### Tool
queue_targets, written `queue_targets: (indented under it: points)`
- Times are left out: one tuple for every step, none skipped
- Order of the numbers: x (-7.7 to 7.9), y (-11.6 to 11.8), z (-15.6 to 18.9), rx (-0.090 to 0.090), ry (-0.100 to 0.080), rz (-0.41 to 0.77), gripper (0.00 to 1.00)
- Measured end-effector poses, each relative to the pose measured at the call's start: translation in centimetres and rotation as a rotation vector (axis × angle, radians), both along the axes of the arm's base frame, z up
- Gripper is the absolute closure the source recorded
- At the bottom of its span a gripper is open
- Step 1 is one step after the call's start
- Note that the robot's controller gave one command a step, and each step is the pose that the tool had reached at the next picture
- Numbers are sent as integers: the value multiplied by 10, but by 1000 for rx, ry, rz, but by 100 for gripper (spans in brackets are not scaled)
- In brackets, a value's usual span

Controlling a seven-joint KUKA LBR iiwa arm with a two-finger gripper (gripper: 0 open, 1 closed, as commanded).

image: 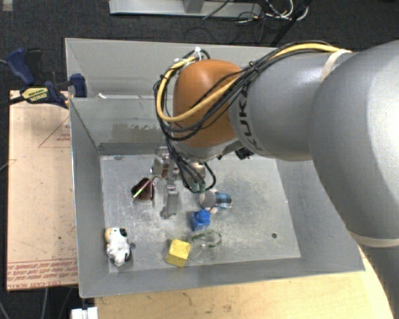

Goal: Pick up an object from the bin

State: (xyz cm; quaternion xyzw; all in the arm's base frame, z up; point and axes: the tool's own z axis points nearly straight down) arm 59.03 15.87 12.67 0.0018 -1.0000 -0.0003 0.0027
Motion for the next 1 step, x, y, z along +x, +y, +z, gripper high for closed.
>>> queue_targets:
  points:
    - [2, -1, 5, 1, -6, -3, 0]
